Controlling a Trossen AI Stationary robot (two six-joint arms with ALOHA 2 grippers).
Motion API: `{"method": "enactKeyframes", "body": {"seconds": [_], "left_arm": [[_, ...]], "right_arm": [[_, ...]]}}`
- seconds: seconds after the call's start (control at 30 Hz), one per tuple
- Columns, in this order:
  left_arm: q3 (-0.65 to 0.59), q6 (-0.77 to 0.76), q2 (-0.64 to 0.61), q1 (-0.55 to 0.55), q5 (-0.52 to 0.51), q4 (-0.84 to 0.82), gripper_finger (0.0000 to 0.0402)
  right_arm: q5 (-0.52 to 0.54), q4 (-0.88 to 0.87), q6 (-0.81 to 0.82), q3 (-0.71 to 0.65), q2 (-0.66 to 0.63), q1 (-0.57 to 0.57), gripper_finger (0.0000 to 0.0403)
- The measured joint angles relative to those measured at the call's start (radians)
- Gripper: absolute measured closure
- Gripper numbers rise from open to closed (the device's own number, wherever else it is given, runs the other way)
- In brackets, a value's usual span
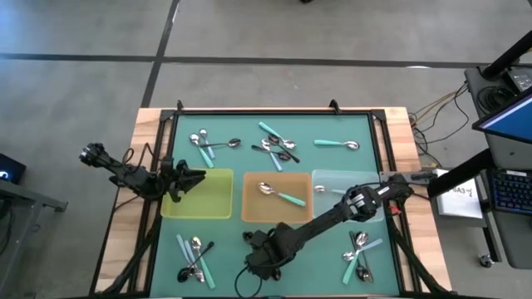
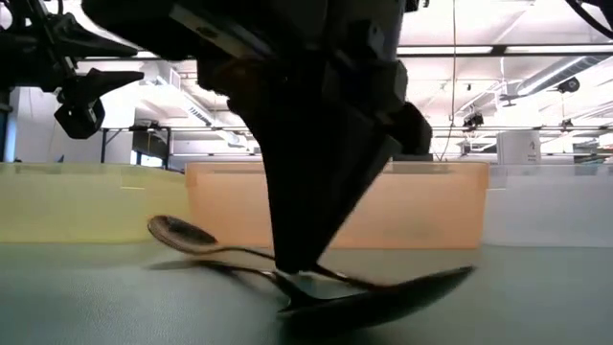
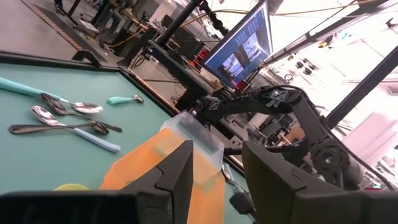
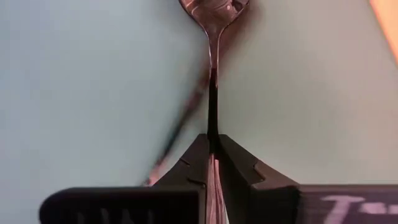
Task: Sort silverware by color (type)
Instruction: Put the black spoon into the yellow bin
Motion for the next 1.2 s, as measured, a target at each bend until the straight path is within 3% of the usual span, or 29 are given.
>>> {"method": "enactKeyframes", "body": {"seconds": [0.1, 0.23, 0.43, 0.53, 0.67, 0.8, 1.03, 1.2], "left_arm": [[0.0, 0.006, 0.0, 0.0, -0.018, 0.01, 0.0281], [0.0, -0.048, 0.001, 0.001, 0.079, 0.017, 0.0281], [0.001, -0.043, 0.02, 0.001, 0.079, 0.013, 0.0281], [0.001, -0.068, 0.036, 0.001, 0.132, 0.014, 0.0281], [0.001, -0.107, 0.058, 0.0, 0.241, 0.023, 0.0281], [0.022, -0.172, 0.071, 0.0, 0.251, 0.026, 0.0281], [0.069, -0.121, 0.091, 0.0, 0.285, 0.03, 0.0281], [0.086, -0.178, 0.109, 0.001, 0.32, 0.027, 0.0281]], "right_arm": [[0.031, 0.004, -0.007, 0.035, -0.002, 0.0, 0.0391], [0.06, -0.002, -0.029, 0.078, -0.004, -0.001, 0.0391], [0.127, -0.02, -0.065, 0.14, -0.008, -0.016, 0.0392], [0.153, -0.021, -0.094, 0.168, -0.008, -0.034, 0.0392], [0.197, 0.002, -0.141, 0.17, -0.021, -0.061, 0.0392], [0.251, 0.05, -0.185, 0.17, -0.038, -0.101, 0.0392], [0.301, 0.194, -0.303, 0.17, -0.047, -0.149, 0.0391], [0.312, 0.179, -0.344, 0.17, -0.052, -0.173, 0.0391]]}}
